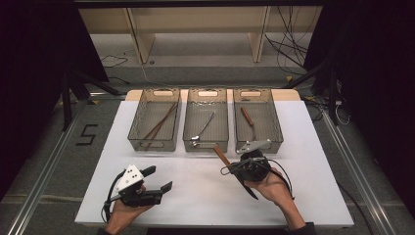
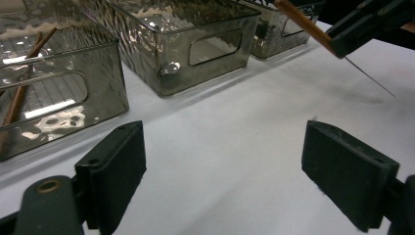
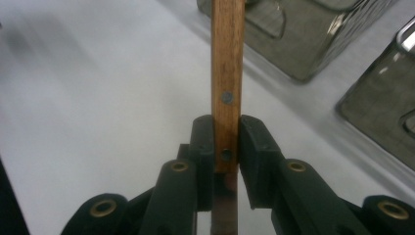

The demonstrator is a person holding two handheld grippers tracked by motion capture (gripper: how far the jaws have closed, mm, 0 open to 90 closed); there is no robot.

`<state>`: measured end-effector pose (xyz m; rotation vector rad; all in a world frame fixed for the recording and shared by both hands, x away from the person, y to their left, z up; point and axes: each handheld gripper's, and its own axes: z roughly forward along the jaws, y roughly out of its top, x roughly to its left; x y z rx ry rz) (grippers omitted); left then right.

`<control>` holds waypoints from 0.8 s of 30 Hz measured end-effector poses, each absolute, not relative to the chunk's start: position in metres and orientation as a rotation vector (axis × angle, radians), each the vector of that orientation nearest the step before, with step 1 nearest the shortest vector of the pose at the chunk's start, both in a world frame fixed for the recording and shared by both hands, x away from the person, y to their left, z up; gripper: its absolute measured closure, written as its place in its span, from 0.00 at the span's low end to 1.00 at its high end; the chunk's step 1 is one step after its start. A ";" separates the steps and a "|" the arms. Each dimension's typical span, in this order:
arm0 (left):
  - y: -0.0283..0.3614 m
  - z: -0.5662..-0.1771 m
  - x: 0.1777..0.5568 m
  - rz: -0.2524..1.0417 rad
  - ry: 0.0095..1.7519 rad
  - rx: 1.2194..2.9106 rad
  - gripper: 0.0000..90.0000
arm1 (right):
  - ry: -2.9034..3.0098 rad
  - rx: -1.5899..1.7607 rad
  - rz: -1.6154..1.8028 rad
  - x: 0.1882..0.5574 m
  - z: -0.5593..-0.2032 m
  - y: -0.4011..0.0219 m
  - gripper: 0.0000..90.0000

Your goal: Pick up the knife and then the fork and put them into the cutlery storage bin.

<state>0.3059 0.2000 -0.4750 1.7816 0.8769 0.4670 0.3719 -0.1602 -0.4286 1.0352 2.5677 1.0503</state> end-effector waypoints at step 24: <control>0.201 -0.475 0.307 0.469 0.881 1.776 0.18 | 2.269 1.118 1.248 0.416 -0.350 -0.194 0.86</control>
